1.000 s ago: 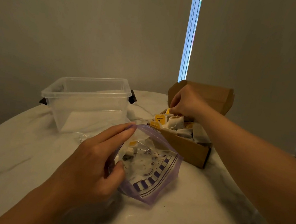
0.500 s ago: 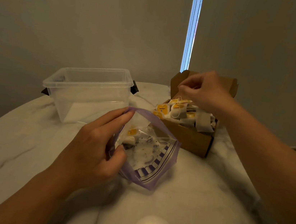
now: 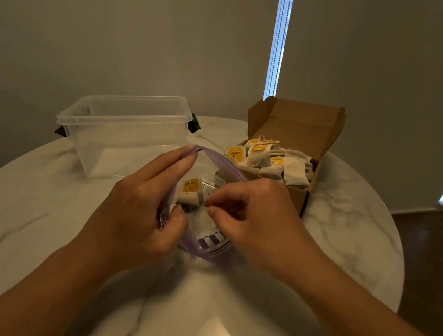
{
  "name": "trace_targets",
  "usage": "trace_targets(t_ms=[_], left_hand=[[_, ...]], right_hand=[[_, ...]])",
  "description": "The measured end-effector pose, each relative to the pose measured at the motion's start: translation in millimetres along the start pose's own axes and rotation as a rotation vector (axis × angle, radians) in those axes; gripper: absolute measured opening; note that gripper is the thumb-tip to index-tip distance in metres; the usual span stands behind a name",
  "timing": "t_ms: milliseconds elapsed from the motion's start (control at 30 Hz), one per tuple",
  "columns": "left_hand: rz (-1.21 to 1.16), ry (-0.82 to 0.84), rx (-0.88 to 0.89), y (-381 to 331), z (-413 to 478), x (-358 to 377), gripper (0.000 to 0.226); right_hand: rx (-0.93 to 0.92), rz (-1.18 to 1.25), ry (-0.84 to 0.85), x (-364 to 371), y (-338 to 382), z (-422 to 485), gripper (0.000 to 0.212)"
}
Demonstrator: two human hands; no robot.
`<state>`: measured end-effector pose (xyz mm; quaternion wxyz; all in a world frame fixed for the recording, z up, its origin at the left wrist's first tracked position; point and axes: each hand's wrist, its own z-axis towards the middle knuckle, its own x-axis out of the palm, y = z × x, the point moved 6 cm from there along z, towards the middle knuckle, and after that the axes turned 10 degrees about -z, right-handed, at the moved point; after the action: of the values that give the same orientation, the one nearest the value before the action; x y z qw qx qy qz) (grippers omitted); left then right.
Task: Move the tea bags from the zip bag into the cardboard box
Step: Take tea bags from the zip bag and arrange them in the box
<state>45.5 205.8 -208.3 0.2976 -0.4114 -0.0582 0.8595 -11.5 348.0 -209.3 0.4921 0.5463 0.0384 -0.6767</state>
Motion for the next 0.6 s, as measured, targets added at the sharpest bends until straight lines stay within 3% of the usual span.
trace_targets(t_ms=[200,333,433,600], left_hand=[[0.004,0.031,-0.014,-3.0,0.0,4.6,0.071],[0.015,0.034,-0.014,-3.6,-0.5,3.9,0.072],[0.013,0.035,-0.008,-3.8,-0.5,3.5,0.071],[0.012,0.043,-0.018,-1.6,-0.7,4.4,0.07]], right_hand=[[0.037,-0.309,0.123,28.7,-2.5,27.6,0.017],[0.069,-0.381,0.079,36.5,-4.0,47.0,0.003],[0.111,-0.493,0.144,43.8,-6.1,56.2,0.009],[0.246,-0.441,0.317,56.0,-14.7,65.2,0.027]])
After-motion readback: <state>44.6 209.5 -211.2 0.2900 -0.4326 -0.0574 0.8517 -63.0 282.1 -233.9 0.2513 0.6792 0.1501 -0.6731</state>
